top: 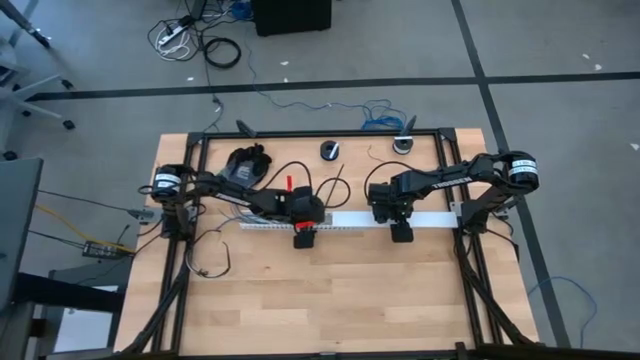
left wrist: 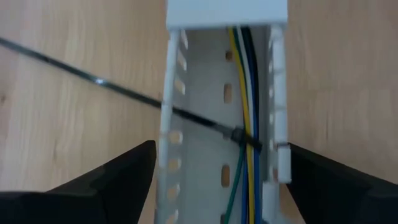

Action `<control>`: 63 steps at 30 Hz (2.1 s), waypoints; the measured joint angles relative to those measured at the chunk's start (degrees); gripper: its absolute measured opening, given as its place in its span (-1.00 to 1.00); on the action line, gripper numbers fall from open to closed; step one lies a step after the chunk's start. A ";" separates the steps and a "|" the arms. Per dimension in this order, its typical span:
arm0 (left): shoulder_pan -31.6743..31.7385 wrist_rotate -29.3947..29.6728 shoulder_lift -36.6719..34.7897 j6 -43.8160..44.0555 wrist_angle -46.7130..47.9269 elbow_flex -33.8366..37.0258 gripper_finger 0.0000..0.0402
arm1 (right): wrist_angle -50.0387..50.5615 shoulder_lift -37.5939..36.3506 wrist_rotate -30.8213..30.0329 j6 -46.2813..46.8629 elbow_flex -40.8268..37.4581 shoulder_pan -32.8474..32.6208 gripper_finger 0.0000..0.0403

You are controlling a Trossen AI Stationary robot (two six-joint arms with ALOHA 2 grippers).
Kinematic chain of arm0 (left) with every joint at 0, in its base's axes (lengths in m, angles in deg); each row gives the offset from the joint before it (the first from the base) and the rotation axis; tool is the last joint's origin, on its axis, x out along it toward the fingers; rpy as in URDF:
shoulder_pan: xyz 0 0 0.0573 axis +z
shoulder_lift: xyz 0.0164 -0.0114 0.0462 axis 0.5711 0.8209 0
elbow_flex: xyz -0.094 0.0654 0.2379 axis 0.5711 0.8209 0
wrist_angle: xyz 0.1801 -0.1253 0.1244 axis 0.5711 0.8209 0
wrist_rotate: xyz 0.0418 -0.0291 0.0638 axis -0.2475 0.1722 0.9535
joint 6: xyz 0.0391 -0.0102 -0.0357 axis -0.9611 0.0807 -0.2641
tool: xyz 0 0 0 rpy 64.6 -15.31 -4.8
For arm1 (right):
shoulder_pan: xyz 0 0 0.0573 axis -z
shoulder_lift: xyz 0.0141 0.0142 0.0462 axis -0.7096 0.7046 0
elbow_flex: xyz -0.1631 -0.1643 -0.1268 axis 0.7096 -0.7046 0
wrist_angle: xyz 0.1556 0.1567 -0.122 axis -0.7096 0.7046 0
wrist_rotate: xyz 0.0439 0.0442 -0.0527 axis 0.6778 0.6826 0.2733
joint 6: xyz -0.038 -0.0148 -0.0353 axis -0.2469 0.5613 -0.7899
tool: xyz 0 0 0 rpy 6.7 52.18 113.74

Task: Ziptie cables
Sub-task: Close the white cable duct

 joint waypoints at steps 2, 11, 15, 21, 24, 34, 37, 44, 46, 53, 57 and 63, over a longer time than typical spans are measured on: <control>0.00 0.00 -0.01 0.23 0.44 0.12 0.63 | -0.05 0.01 -0.02 0.12 0.00 0.00 0.13; -0.01 -1.36 -0.06 1.57 -0.12 0.10 0.62 | -0.17 0.01 -0.06 0.26 0.00 0.00 0.12; -0.02 -1.38 -0.06 1.42 -0.10 0.10 0.53 | -0.26 0.02 -0.06 0.24 0.00 0.00 0.13; -0.02 -1.42 -0.06 1.33 -0.27 0.10 0.31 | -0.94 0.02 -0.03 0.15 0.00 0.00 0.12; -0.02 -1.54 -0.06 1.14 -0.48 0.10 0.23 | -1.67 0.01 0.60 0.07 0.00 0.00 0.13; -0.04 -1.62 0.01 0.02 -2.32 -0.08 0.18 | -2.92 0.01 1.45 0.08 0.00 0.00 0.12; -0.04 -1.62 0.01 -0.09 -3.25 -0.13 0.18 | -3.15 0.01 1.45 0.05 0.00 0.00 0.12; -0.04 -2.15 0.01 -0.09 -4.66 -0.14 0.18 | -5.35 0.02 1.47 -0.03 0.00 0.00 0.11; -0.04 -2.62 0.01 -0.09 -5.47 -0.23 0.18 | -6.06 0.00 1.58 -0.11 0.00 0.00 0.11; -0.03 -3.36 0.01 -0.09 -7.61 -0.23 0.18 | -7.16 0.00 1.97 -0.11 0.00 0.00 0.12; -0.04 -3.45 0.01 -0.07 -9.32 -0.25 0.18 | -8.08 0.00 2.29 -0.09 0.00 0.00 0.11; -0.04 -3.48 0.02 -0.09 -10.07 -0.25 0.18 | -8.07 0.00 3.13 0.00 0.00 0.02 0.12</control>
